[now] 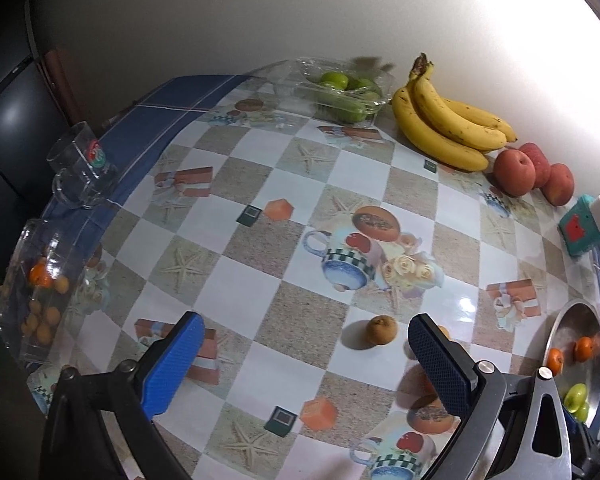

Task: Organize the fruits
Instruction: 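Move both tools toward the loose tangerine and dark plum on the table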

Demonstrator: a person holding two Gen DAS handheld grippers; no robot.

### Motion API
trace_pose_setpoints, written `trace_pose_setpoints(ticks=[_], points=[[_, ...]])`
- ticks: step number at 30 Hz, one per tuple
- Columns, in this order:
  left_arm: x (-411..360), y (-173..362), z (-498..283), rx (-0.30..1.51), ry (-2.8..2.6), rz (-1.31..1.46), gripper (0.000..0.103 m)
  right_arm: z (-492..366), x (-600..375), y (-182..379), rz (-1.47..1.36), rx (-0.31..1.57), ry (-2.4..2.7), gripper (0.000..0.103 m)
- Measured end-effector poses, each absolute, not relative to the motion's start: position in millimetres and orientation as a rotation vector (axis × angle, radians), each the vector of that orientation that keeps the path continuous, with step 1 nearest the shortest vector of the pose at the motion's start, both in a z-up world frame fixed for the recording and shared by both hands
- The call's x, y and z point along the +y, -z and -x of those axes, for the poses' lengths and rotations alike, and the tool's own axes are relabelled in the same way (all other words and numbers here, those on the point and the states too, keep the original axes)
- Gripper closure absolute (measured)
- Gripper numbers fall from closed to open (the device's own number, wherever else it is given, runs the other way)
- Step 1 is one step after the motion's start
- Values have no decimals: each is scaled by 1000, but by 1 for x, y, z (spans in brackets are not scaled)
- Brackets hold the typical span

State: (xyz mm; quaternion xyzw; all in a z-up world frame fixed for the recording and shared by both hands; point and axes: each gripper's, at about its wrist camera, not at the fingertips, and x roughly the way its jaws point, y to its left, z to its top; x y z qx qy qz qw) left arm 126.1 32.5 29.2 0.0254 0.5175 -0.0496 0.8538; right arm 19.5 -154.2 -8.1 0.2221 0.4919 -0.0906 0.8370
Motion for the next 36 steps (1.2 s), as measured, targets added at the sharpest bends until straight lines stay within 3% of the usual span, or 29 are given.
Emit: trace_pose_setpoints(ticks=[3,13,16,19,36], points=[[27,-26,-125,1106,136,-47,0,-21,-154,10,-468,1046,200,9],[9,-8,-122,1152,180,-60,0,-25,-159,26,-497,1098,223,39],[2,-2,-122,1179,219,-52,0,-27,-160,28,-496,1104,239,42],[-8,6,-121,1204,234,-89,0,-28,-161,31,-494,1114,250,52],[-33,27,-120,1266,310,-70,0,-33,-166,48,-507,1153,282,62]])
